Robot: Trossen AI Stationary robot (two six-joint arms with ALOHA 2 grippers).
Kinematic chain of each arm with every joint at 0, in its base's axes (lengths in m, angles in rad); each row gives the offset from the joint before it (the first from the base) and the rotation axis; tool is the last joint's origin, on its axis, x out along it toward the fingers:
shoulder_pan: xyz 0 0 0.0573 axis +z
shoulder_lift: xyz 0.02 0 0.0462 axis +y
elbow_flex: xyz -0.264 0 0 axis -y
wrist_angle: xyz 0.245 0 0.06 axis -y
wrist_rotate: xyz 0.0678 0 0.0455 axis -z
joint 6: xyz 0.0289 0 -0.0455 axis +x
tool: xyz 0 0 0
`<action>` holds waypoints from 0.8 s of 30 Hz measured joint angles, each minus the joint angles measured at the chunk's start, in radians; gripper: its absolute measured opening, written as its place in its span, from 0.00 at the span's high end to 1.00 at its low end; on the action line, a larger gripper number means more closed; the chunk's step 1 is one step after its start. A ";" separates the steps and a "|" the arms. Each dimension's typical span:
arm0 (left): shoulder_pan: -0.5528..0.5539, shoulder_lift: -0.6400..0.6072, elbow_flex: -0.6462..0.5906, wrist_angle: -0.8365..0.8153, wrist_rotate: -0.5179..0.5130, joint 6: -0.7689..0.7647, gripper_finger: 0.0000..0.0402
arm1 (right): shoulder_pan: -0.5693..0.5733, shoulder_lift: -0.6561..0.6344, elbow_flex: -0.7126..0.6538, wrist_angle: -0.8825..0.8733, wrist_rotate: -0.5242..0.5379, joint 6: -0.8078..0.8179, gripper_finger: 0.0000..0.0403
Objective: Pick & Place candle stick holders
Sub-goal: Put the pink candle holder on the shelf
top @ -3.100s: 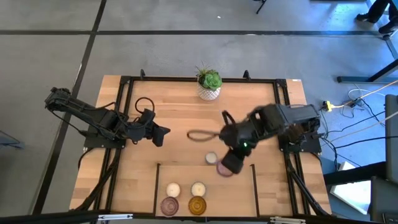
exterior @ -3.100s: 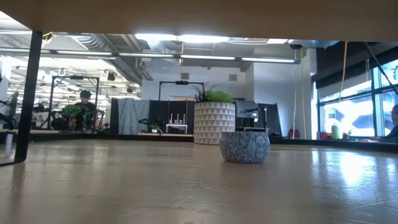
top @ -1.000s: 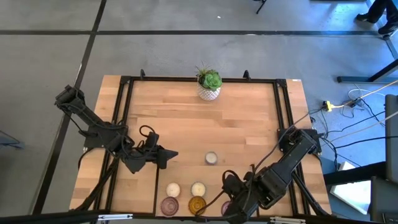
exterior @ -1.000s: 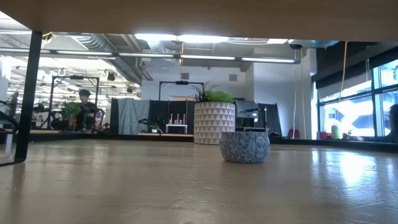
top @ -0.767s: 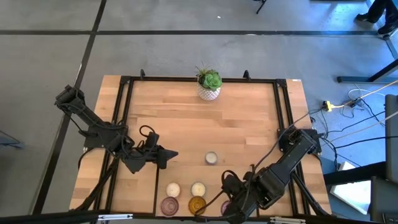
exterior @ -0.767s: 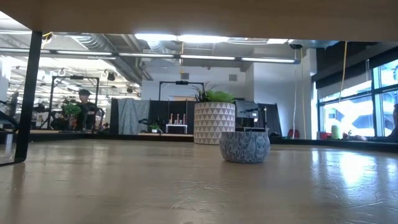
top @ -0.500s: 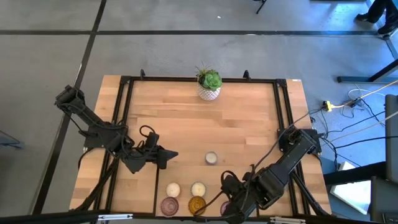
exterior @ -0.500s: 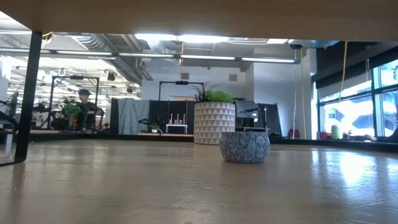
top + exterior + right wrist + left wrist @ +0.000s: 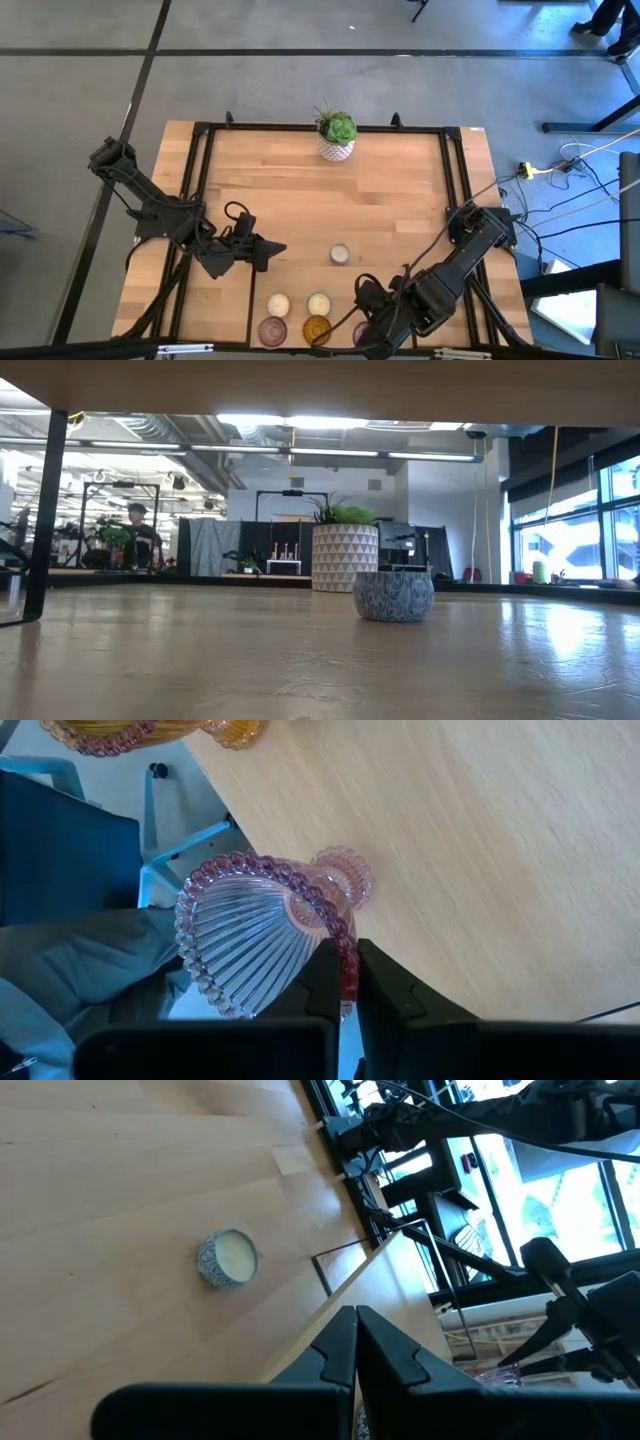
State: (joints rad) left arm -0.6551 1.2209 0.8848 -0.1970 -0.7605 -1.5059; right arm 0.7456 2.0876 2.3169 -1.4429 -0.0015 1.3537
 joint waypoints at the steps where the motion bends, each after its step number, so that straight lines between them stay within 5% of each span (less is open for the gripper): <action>1: 0.000 0.000 0.000 0.000 0.000 0.000 1.00 | 0.000 0.000 0.000 0.000 0.001 0.000 0.96; 12: 0.000 0.000 0.000 0.000 0.000 0.000 1.00 | -0.003 0.000 0.000 0.000 0.002 0.000 0.72; 24: 0.000 0.000 0.000 0.000 0.011 0.000 1.00 | -0.004 0.000 0.000 0.000 0.012 -0.004 0.70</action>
State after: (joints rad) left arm -0.6548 1.2209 0.8848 -0.1967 -0.7492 -1.5057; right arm 0.7414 2.0872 2.3169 -1.4428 0.0108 1.3499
